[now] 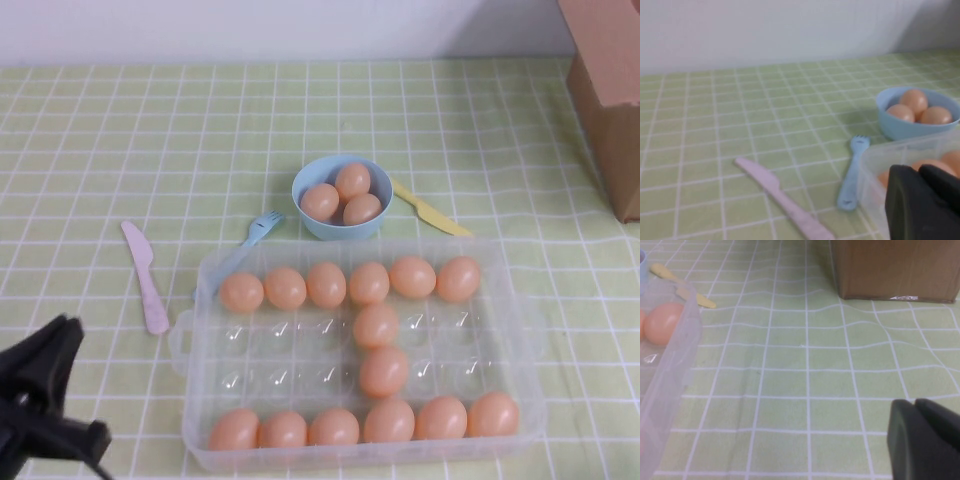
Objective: Take an egg out of the egg box
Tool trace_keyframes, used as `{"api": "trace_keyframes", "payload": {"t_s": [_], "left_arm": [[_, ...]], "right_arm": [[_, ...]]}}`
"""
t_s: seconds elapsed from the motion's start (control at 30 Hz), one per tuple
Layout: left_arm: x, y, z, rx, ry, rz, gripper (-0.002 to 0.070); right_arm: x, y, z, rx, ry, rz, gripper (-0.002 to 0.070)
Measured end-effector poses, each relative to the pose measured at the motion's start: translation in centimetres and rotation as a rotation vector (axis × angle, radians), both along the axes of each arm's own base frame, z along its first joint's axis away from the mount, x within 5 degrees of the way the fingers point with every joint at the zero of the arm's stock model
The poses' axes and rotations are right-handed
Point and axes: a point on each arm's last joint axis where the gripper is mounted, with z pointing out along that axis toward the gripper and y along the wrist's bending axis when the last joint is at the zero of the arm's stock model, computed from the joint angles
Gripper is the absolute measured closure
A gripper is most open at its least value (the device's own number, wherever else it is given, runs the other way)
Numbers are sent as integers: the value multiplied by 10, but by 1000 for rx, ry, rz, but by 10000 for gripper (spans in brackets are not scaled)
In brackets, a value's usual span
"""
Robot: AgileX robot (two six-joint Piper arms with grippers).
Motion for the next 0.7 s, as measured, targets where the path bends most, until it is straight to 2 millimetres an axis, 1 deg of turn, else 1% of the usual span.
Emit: {"api": "trace_keyframes", "payload": {"t_s": [0.17, 0.37, 0.7], "left_arm": [[-17, 16, -17, 0, -11, 75, 676], [-27, 29, -22, 17, 25, 162, 677], [-49, 41, -29, 102, 71, 248, 677]], "right_arm": [[0, 0, 0, 0, 0, 0, 694], [0, 0, 0, 0, 0, 0, 694], [0, 0, 0, 0, 0, 0, 694]]}}
